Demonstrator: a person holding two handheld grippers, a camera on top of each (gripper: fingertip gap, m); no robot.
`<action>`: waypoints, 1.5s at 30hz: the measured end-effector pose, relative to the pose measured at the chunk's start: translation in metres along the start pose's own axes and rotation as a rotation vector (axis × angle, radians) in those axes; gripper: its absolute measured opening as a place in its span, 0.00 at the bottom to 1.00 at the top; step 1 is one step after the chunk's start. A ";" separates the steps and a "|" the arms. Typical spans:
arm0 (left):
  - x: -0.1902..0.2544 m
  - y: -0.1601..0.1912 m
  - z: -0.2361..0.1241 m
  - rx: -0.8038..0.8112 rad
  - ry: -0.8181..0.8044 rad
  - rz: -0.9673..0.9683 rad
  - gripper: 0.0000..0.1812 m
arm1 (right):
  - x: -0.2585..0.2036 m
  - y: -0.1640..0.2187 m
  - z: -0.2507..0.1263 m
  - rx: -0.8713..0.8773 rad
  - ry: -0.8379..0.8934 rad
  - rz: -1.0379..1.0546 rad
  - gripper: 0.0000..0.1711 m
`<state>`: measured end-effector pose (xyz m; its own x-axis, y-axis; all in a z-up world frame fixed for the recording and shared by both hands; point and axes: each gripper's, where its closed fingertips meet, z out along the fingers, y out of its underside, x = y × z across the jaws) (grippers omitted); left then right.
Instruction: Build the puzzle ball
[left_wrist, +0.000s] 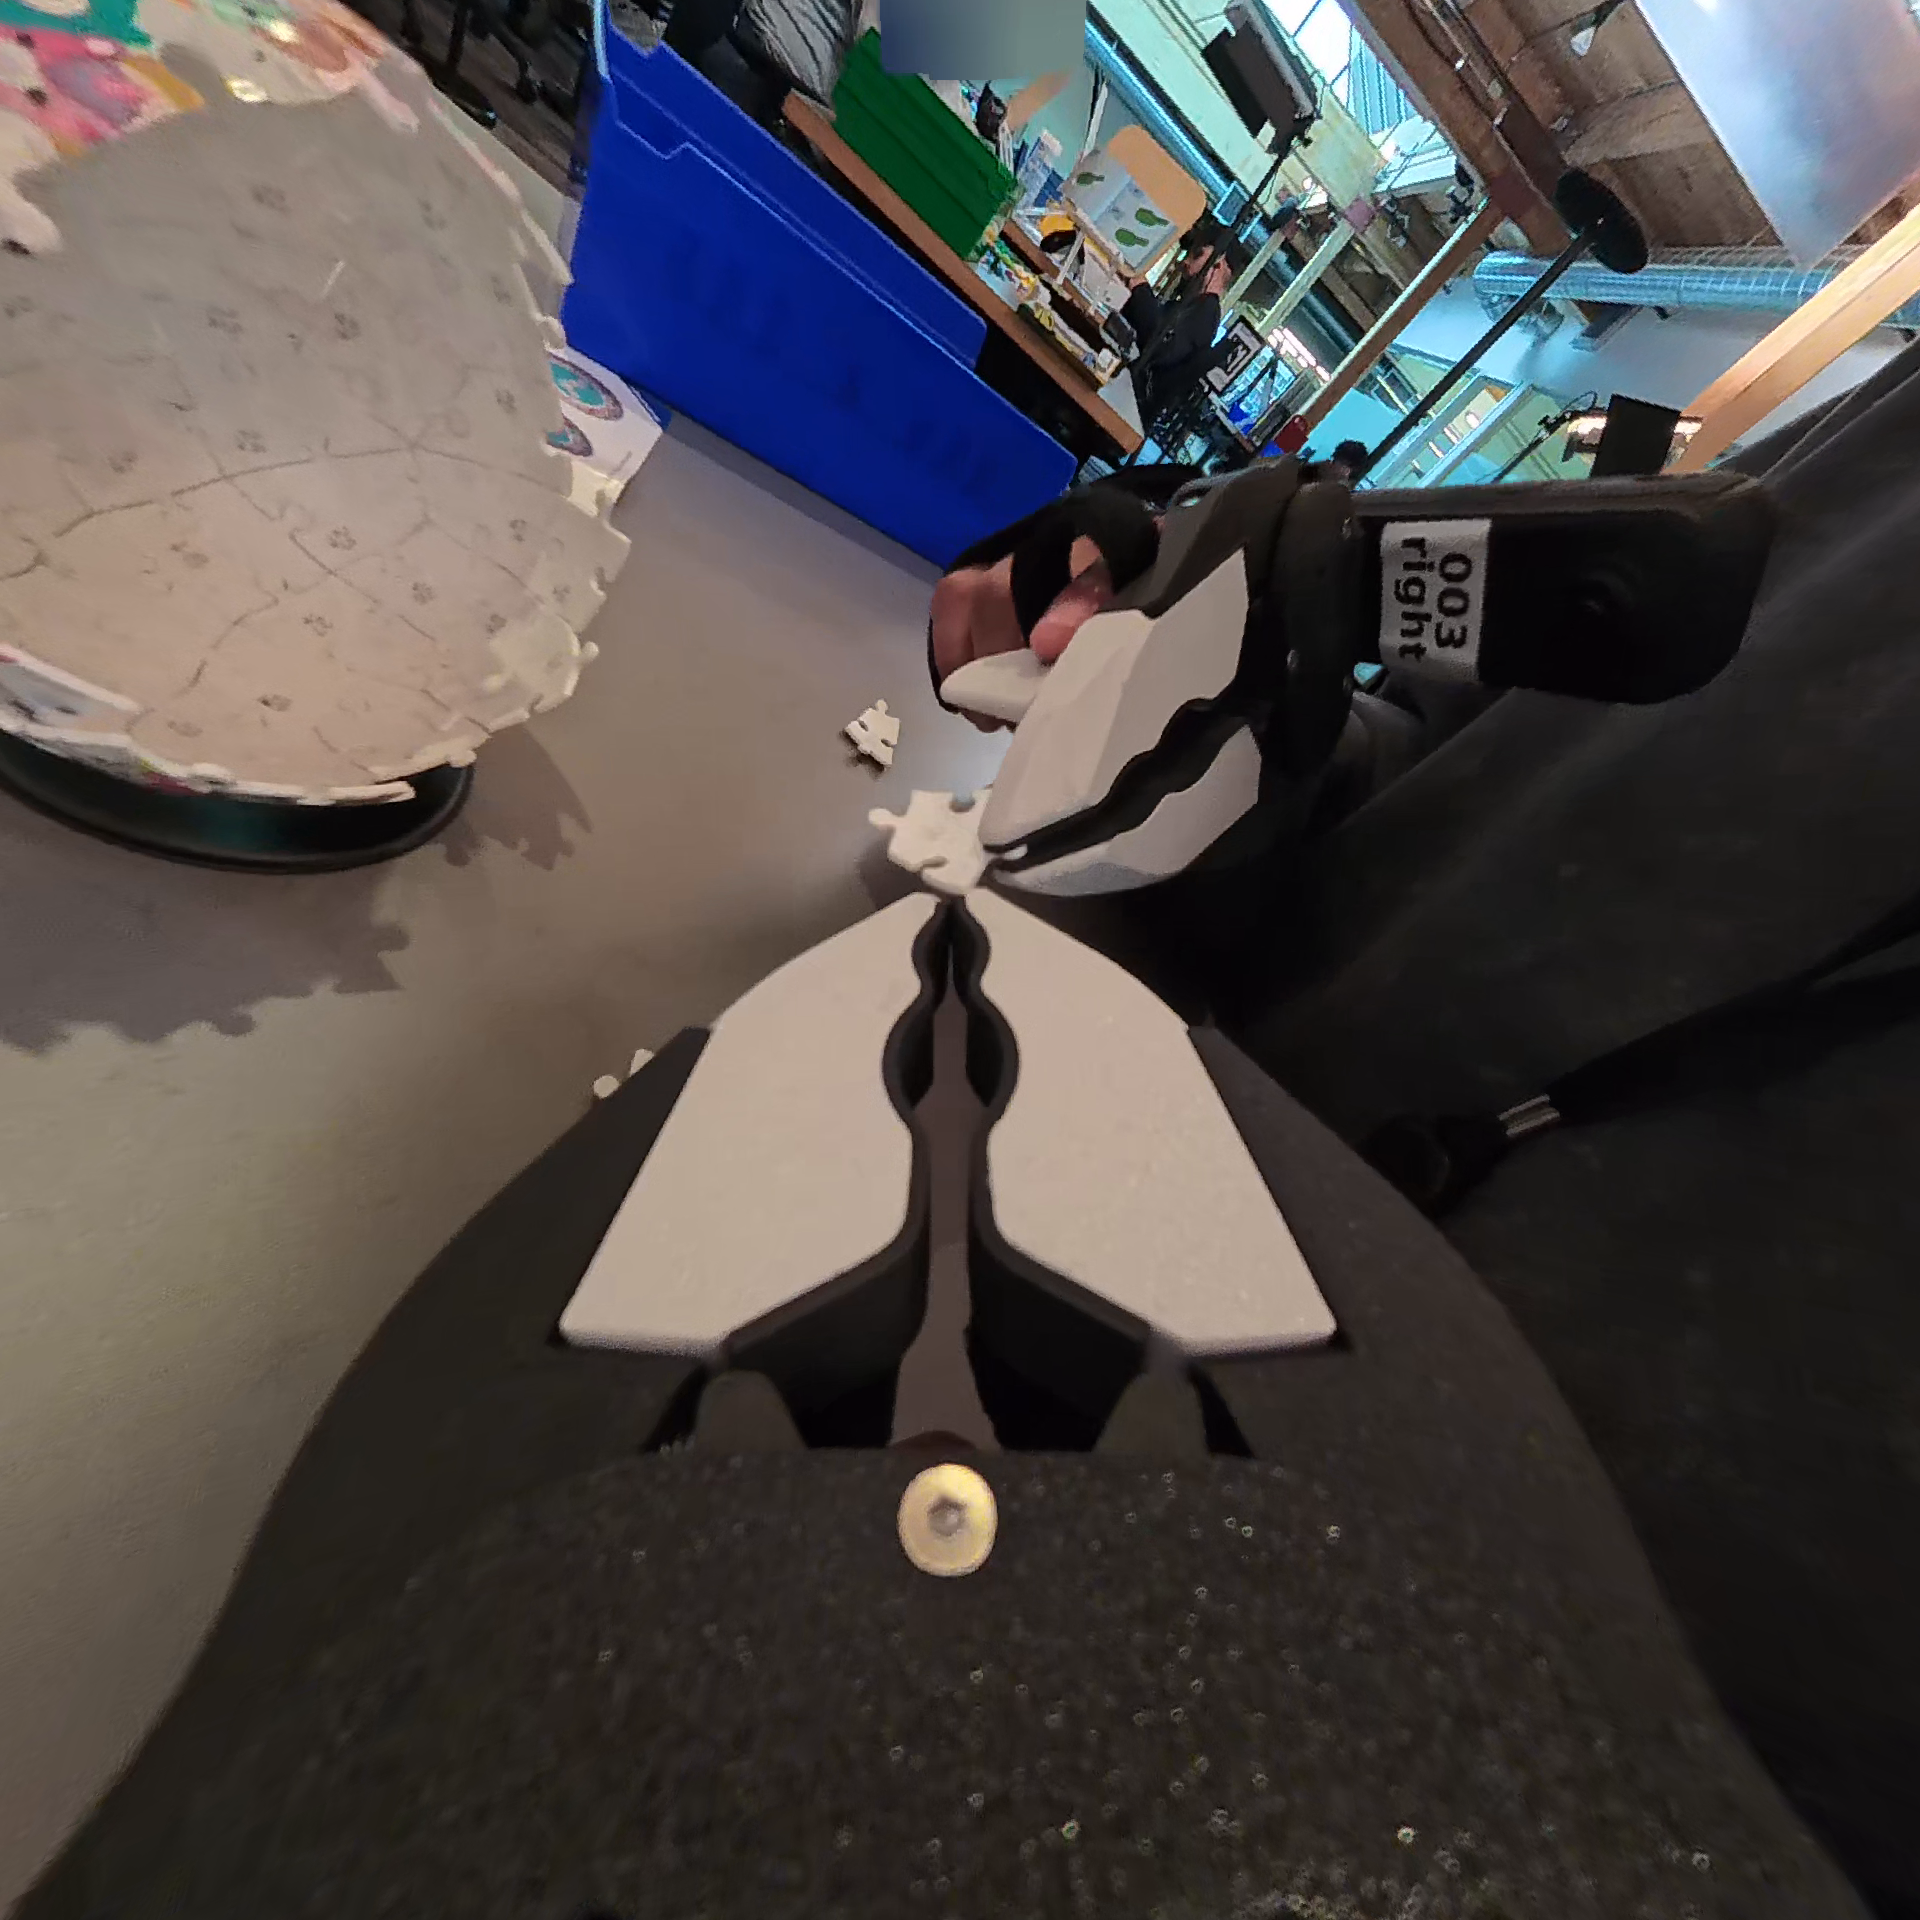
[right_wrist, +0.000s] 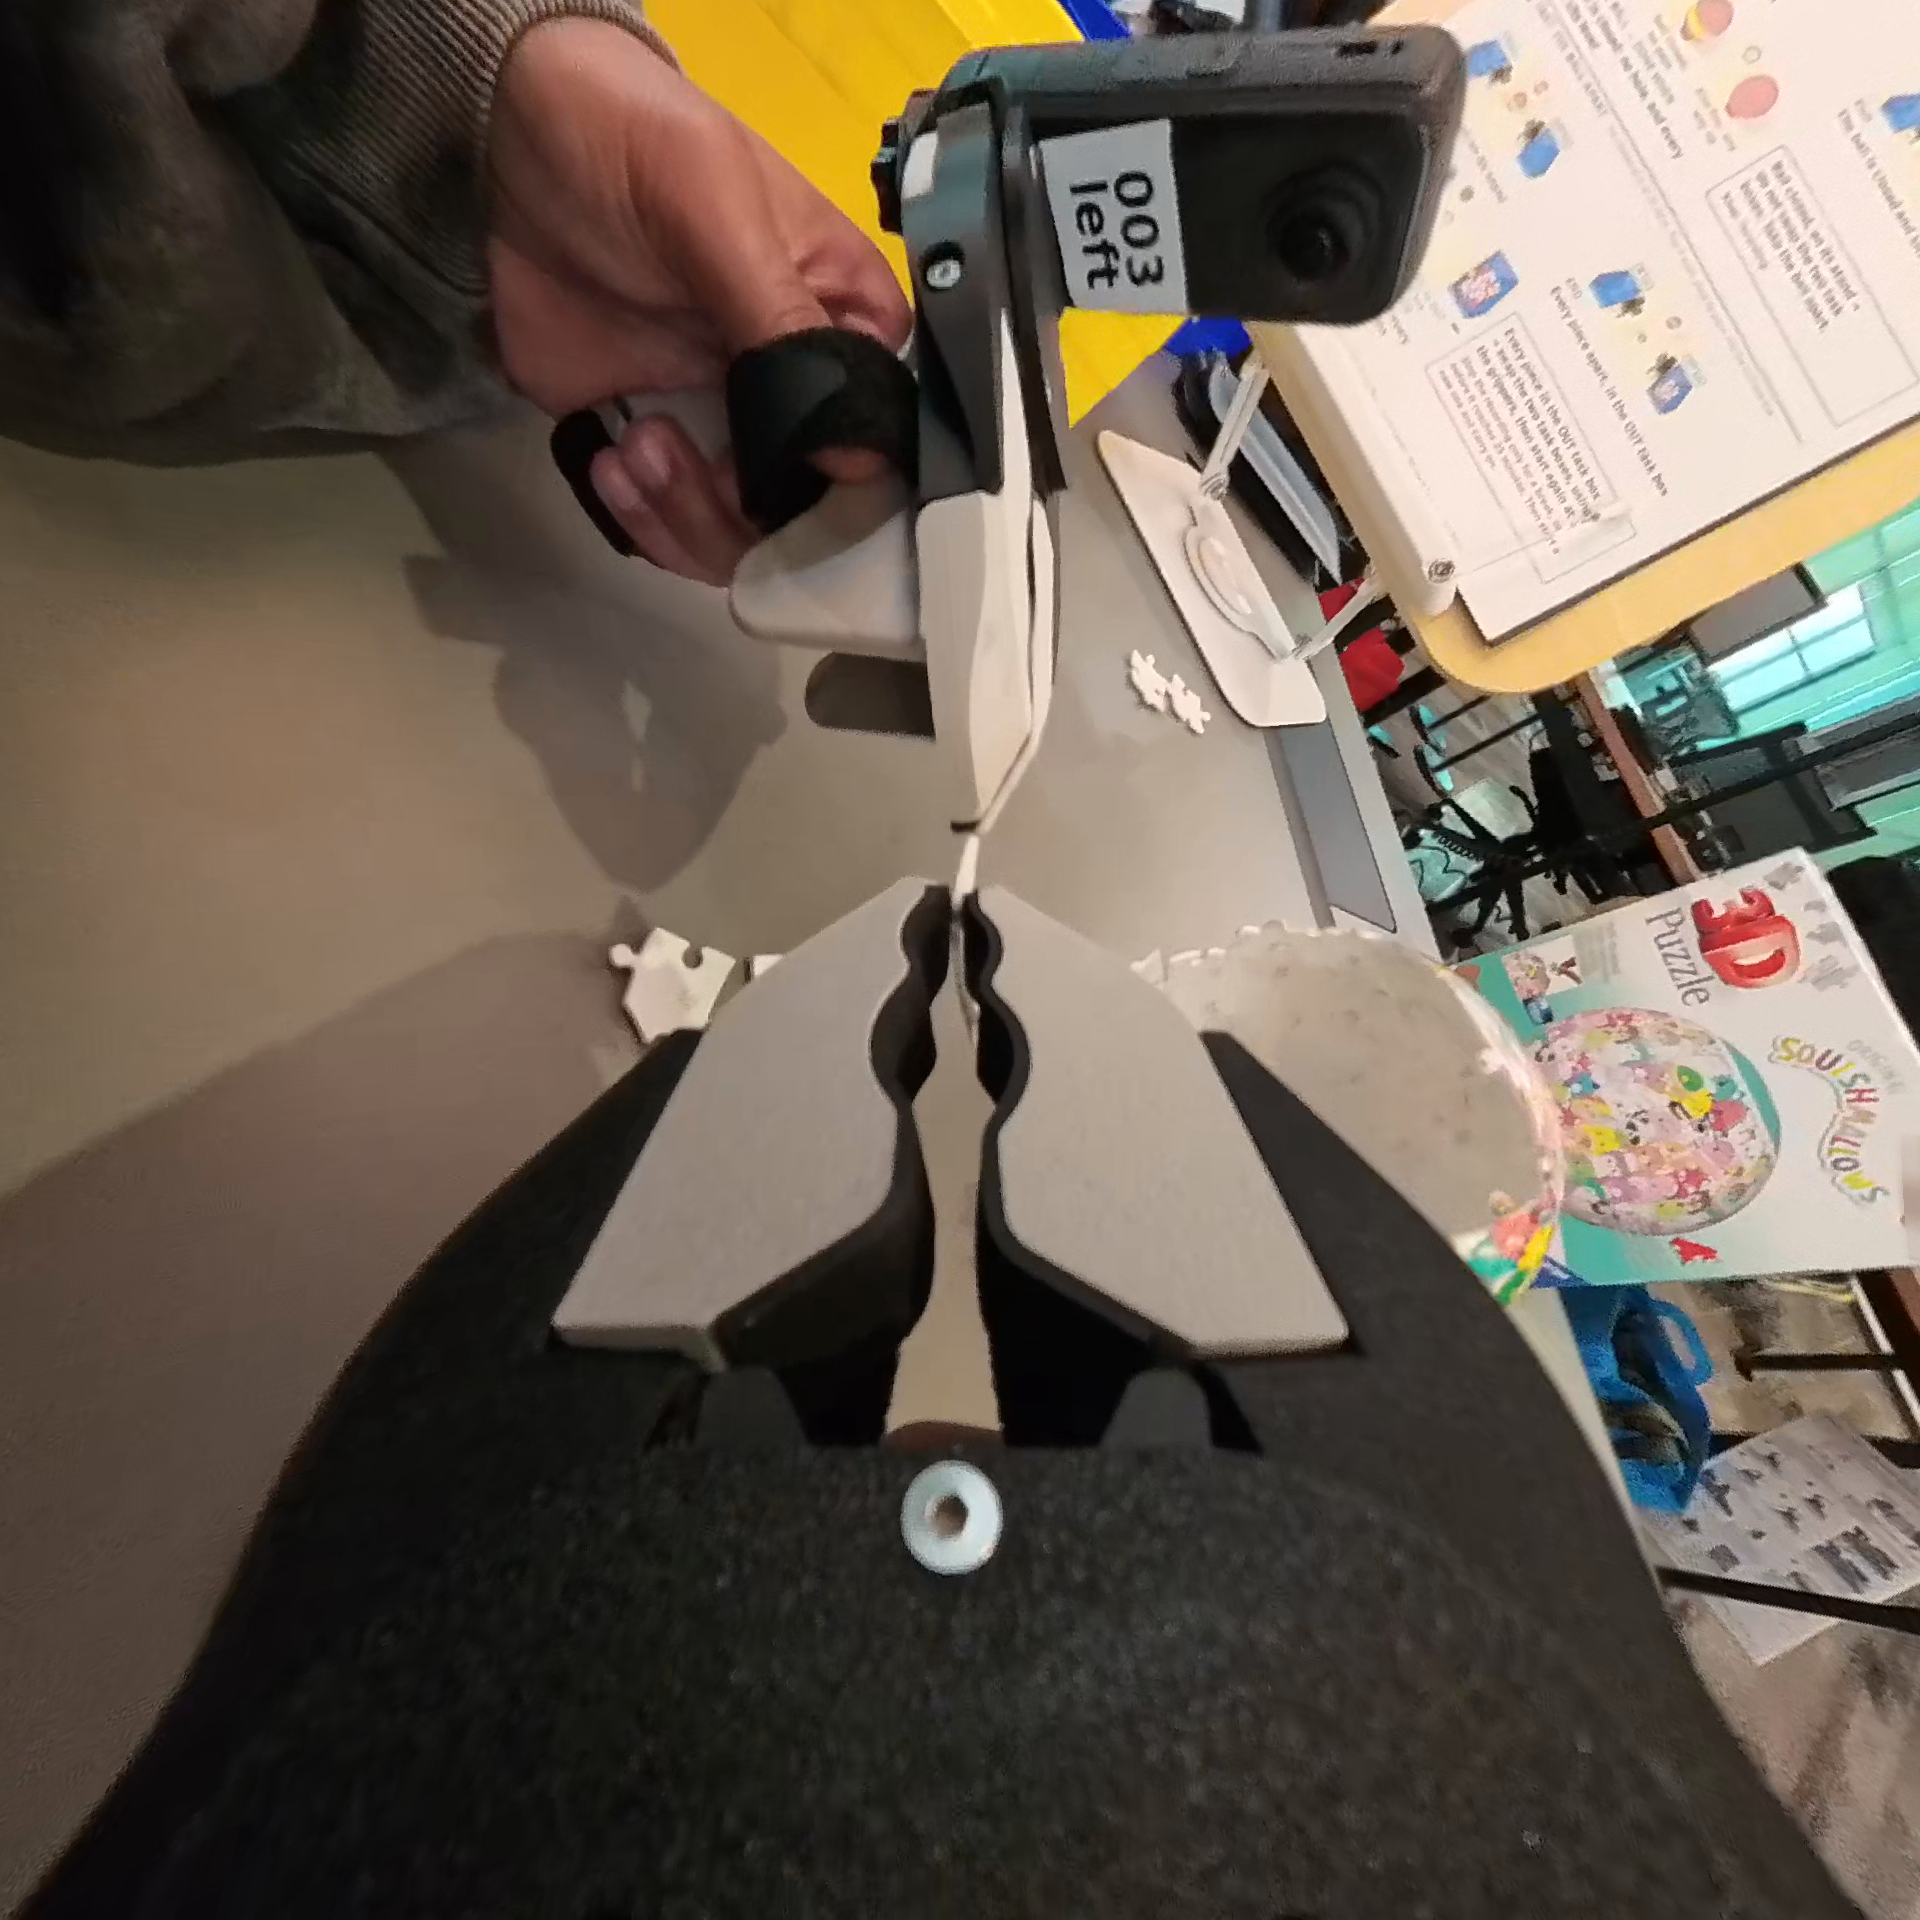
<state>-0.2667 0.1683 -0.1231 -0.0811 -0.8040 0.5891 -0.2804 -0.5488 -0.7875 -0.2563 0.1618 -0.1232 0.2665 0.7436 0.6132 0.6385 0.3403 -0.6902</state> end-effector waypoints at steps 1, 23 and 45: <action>-0.001 0.000 0.000 -0.001 -0.004 -0.004 0.00 | -0.001 0.002 0.000 -0.003 -0.005 0.007 0.01; 0.009 0.001 0.008 0.003 0.032 -0.041 0.11 | -0.005 0.047 0.017 -0.235 0.032 0.071 0.01; 0.037 0.002 0.028 0.029 0.150 -0.082 0.33 | 0.001 -0.032 -0.029 0.296 0.079 0.337 0.01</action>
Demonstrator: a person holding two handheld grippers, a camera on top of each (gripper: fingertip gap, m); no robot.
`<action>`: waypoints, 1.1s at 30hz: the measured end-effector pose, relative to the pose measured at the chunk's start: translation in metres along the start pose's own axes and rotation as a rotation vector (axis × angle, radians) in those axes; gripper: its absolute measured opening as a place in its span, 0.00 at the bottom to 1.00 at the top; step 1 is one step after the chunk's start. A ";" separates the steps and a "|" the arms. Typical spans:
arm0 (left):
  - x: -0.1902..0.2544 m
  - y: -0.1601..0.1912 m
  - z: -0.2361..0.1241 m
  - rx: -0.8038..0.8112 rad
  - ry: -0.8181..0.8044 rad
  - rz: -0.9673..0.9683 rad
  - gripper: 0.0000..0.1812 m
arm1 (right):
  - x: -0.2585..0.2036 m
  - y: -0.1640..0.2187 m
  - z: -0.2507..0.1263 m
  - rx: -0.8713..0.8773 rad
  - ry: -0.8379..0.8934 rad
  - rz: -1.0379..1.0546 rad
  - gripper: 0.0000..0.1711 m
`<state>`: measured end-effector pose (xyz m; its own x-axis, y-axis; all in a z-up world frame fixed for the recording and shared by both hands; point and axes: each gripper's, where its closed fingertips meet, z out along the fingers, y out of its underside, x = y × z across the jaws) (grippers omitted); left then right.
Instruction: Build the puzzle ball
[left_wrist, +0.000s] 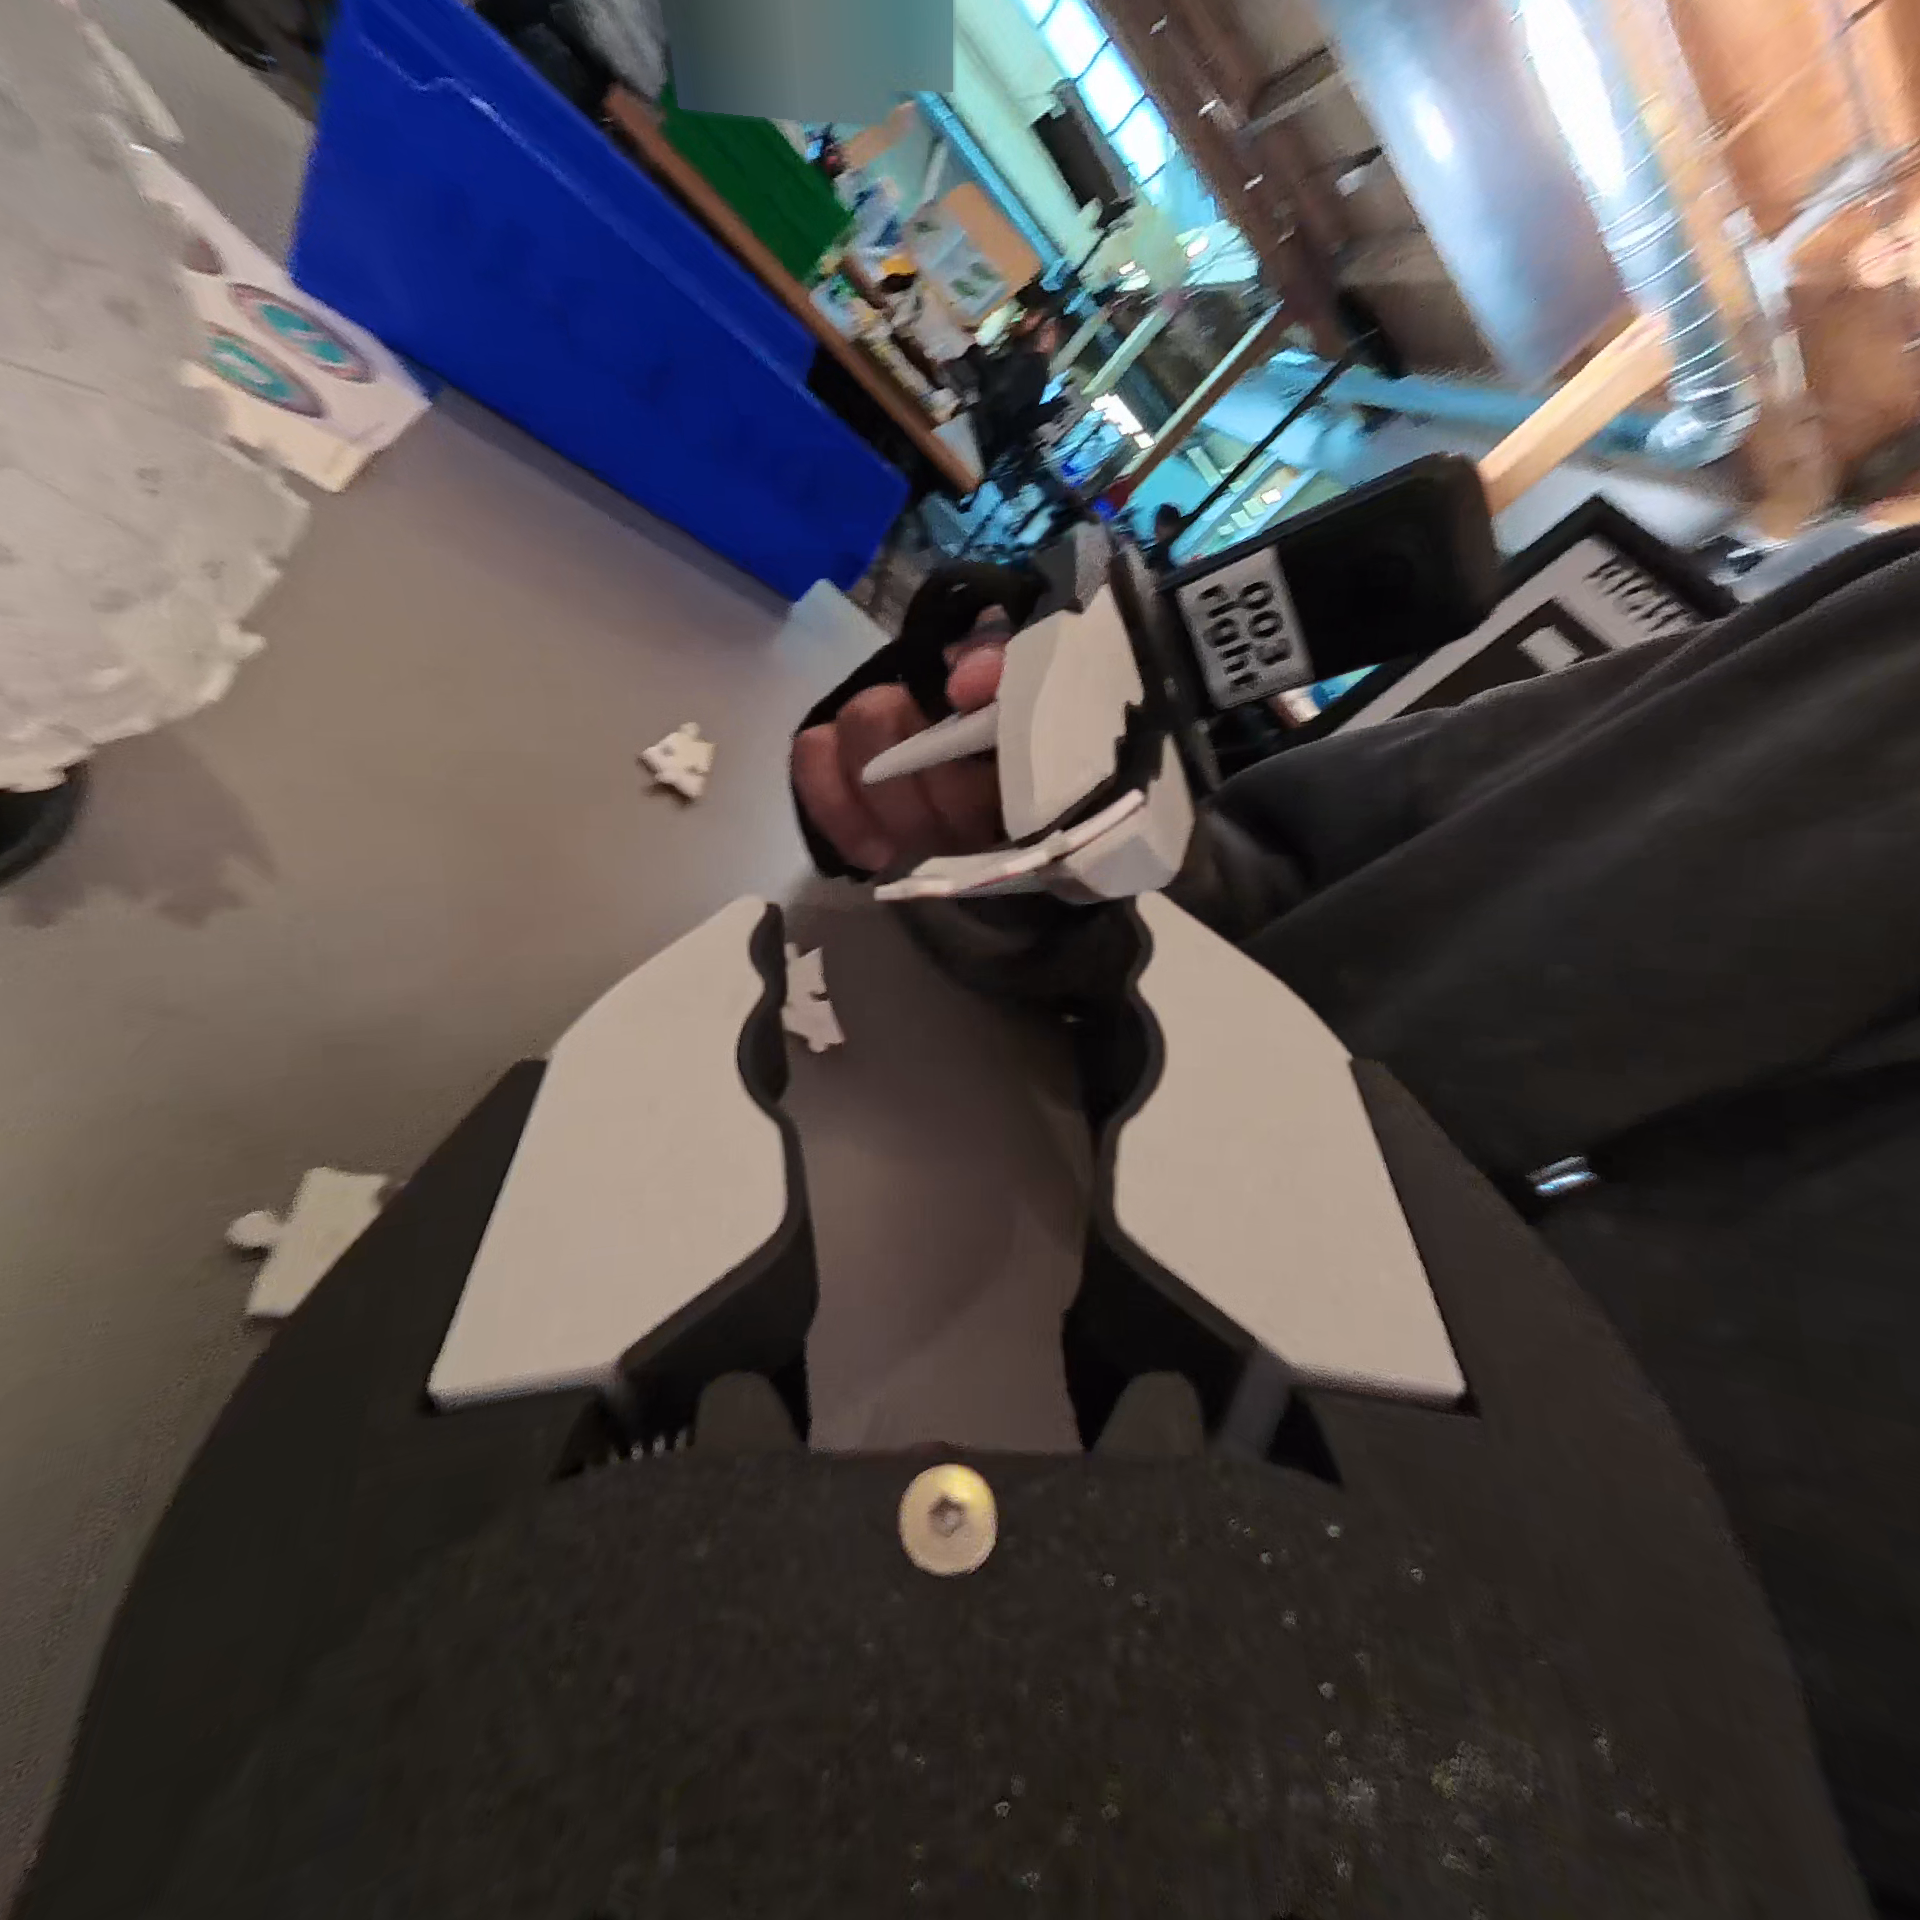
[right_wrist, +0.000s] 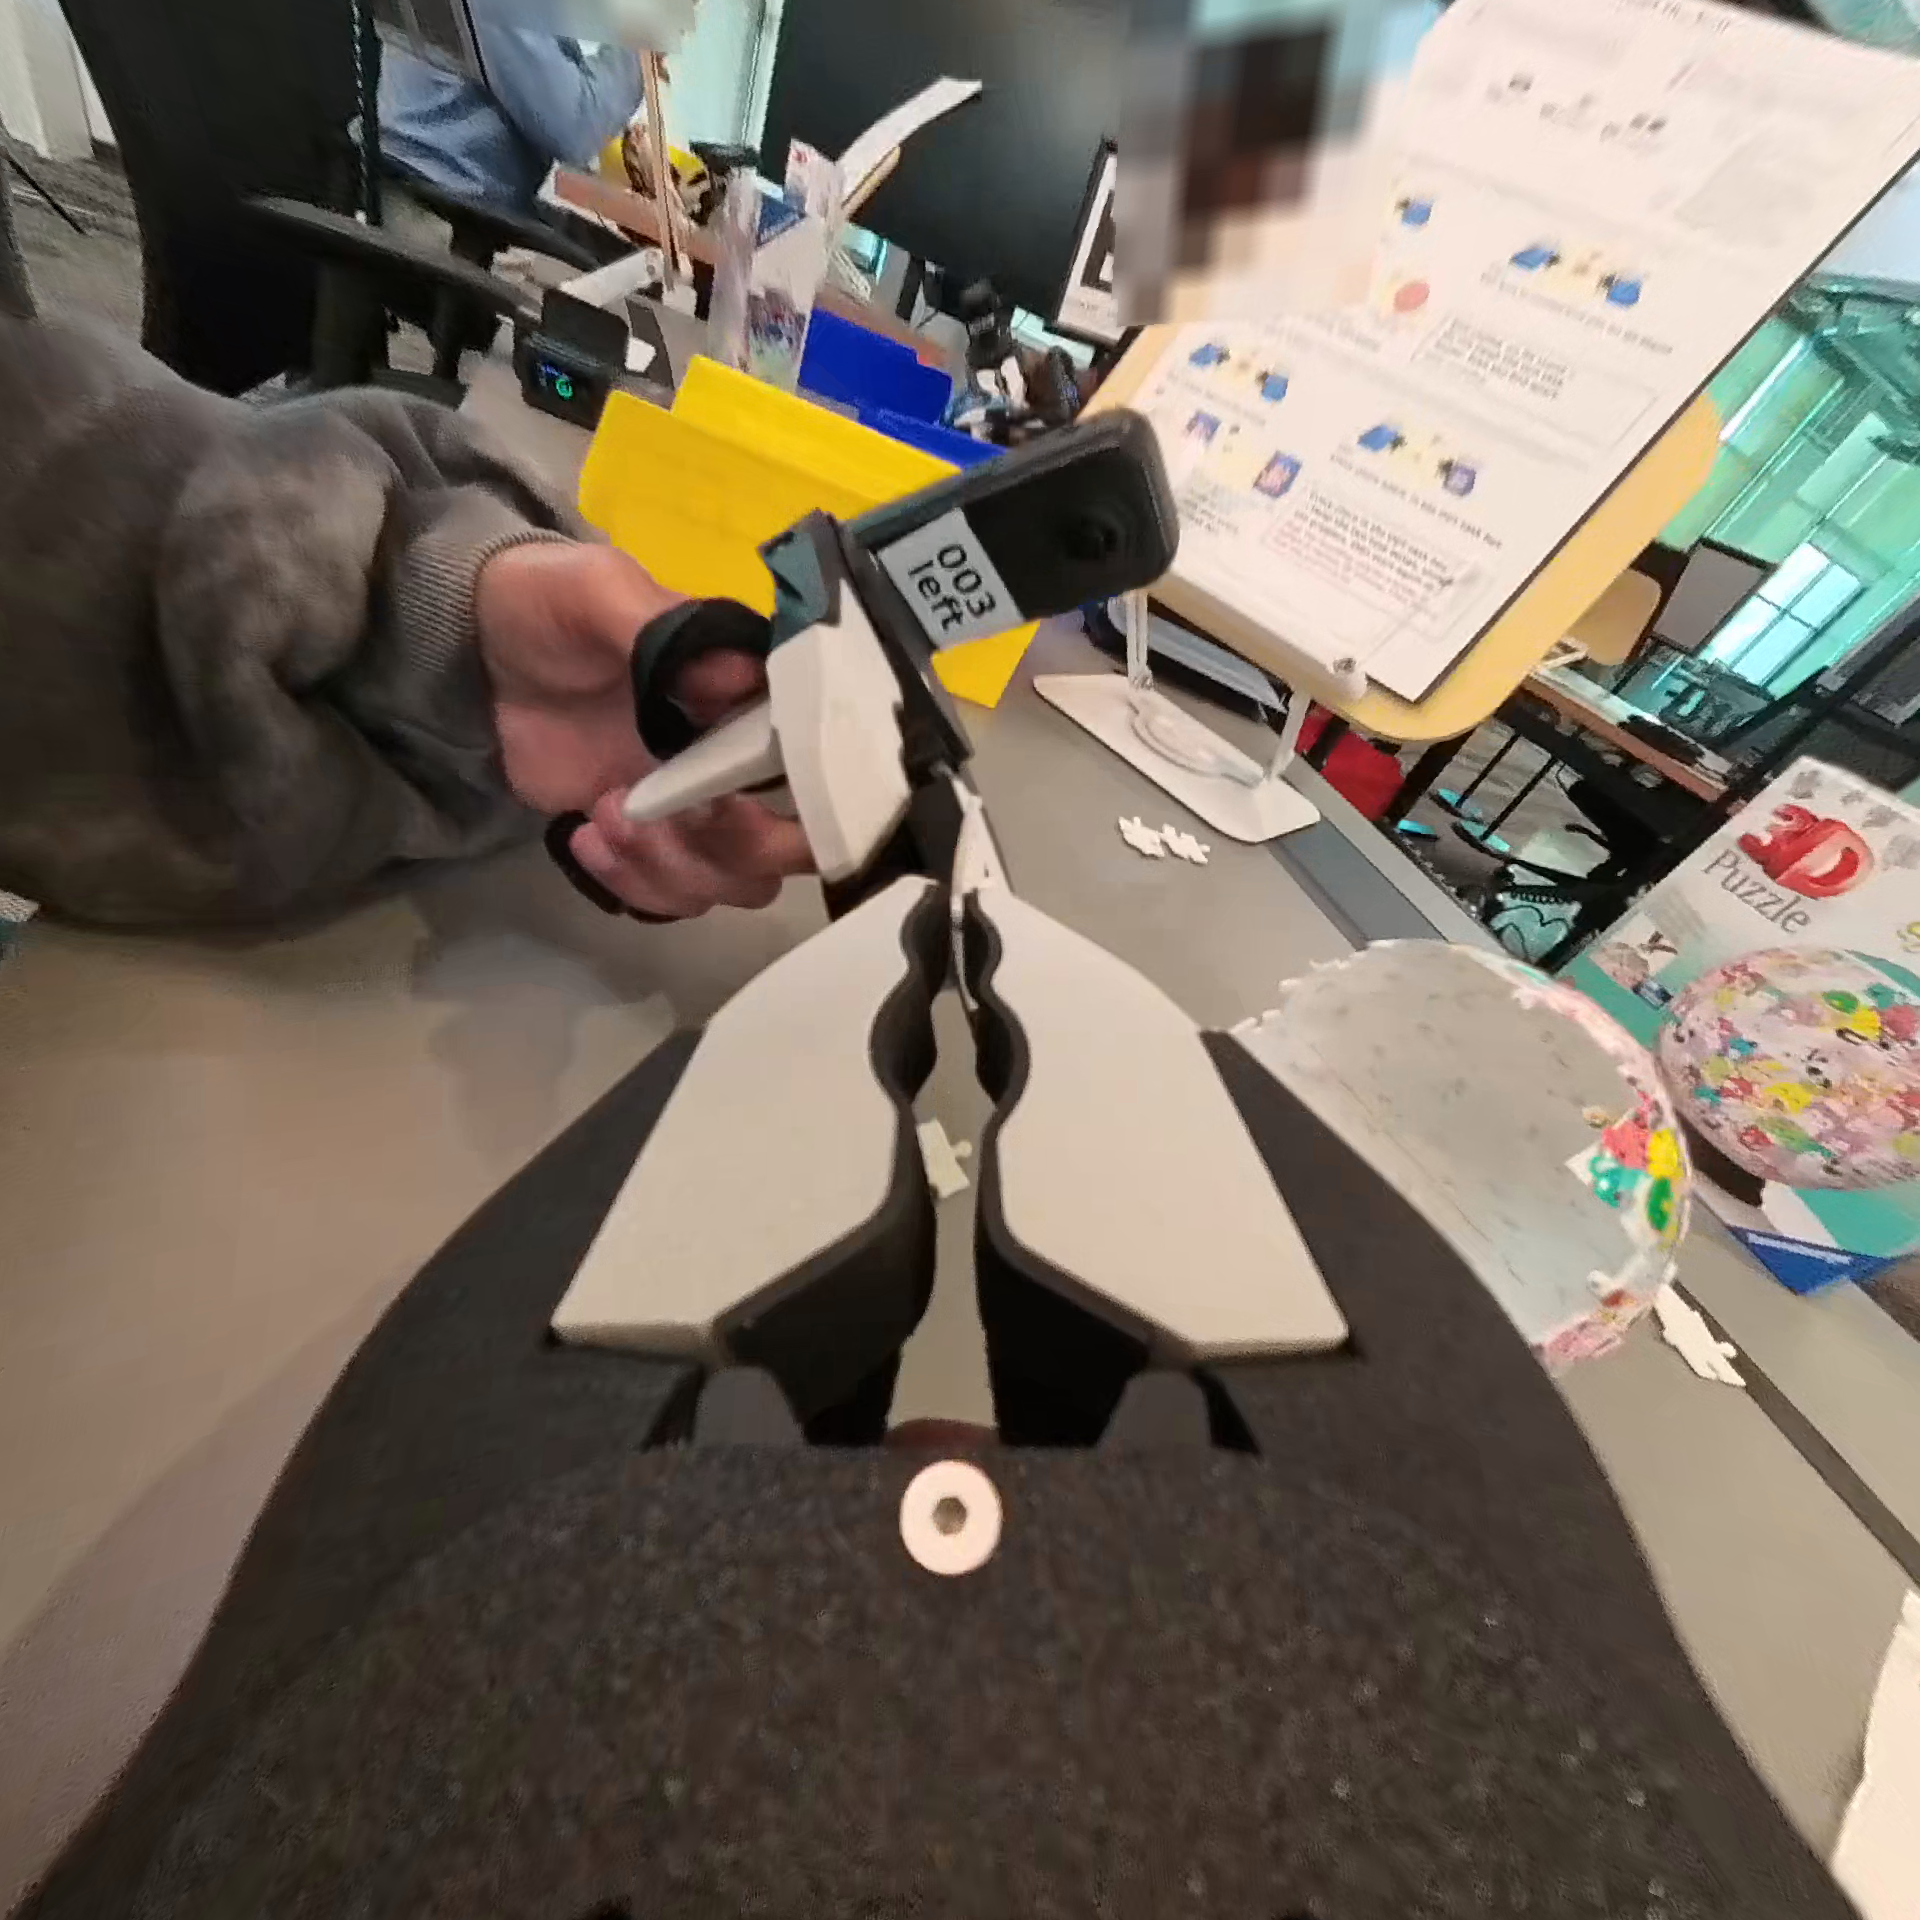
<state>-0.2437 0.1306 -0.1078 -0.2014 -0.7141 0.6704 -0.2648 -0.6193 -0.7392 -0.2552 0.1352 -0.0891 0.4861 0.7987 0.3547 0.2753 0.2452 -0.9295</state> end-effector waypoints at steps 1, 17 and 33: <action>0.005 -0.001 0.001 0.010 0.039 -0.017 0.33 | 0.000 0.000 0.000 -0.003 0.001 -0.011 0.01; -0.010 -0.007 -0.009 0.051 -0.027 -0.045 0.23 | 0.006 0.042 0.002 -0.295 0.100 -0.420 0.01; -0.035 0.001 -0.008 -0.015 -0.256 0.063 0.10 | 0.006 0.058 0.005 -0.376 0.106 -0.467 0.02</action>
<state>-0.2446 0.1581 -0.1317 0.0264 -0.8115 0.5838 -0.2738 -0.5675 -0.7765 -0.2405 0.1568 -0.1416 0.3177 0.5900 0.7422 0.7441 0.3299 -0.5809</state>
